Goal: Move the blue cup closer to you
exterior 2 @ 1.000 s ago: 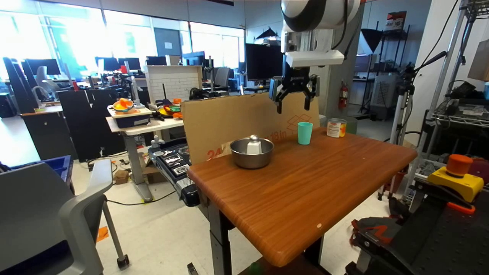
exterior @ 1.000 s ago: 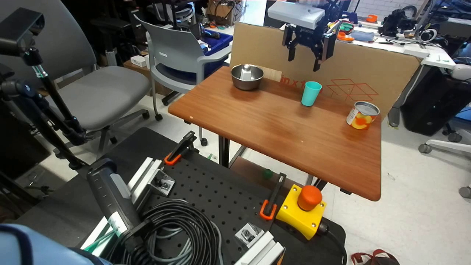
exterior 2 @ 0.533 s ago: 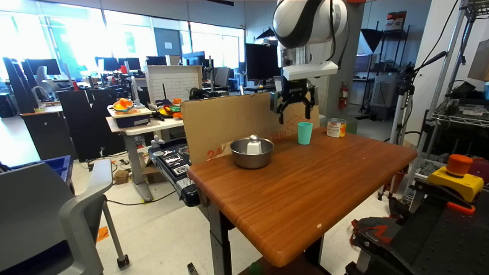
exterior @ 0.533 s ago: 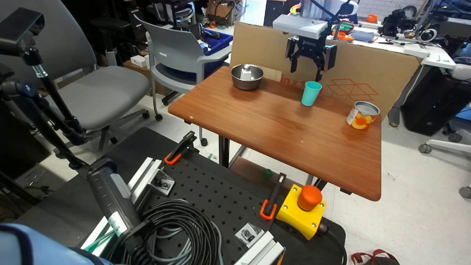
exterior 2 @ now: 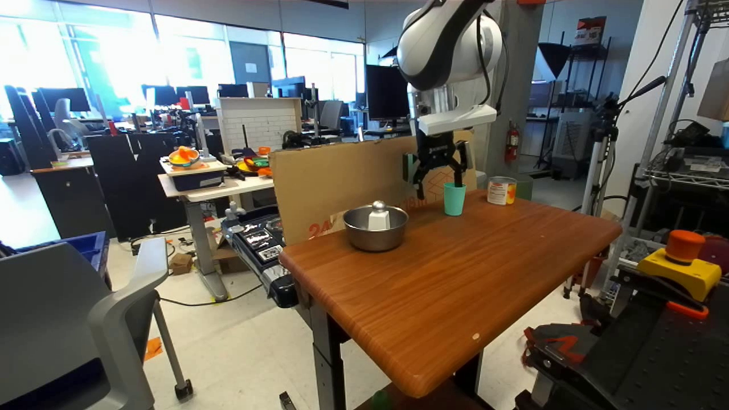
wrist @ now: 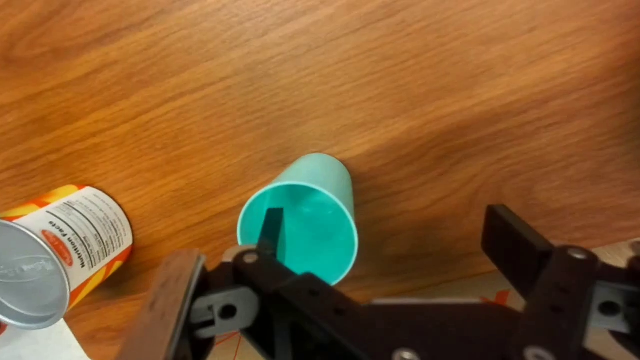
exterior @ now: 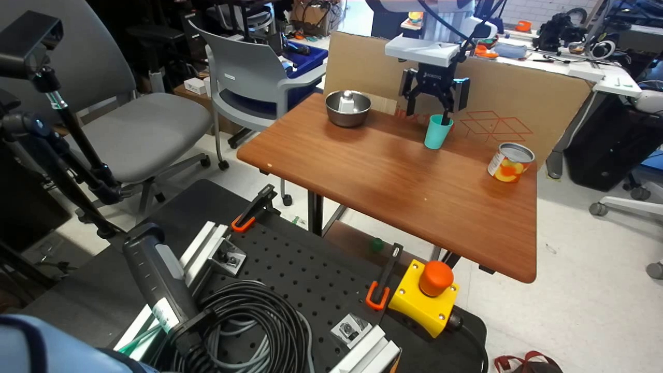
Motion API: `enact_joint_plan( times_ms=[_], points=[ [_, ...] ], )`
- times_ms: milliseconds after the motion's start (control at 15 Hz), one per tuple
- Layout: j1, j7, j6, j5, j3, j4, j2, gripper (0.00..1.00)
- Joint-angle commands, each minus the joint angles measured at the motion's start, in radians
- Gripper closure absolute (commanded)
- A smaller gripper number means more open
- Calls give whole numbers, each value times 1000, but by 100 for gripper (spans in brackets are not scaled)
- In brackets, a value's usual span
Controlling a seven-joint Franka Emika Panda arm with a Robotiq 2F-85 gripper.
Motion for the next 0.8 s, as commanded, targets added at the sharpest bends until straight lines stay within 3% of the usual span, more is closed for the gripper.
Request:
enact_joint_plan(
  times_ms=[0, 600, 733],
  points=[
    [0, -21, -62, 7, 3, 69, 42, 28],
    [-21, 1, -102, 29, -6, 38, -1, 96],
    [-20, 15, -85, 18, -18, 2, -25, 100]
  ],
)
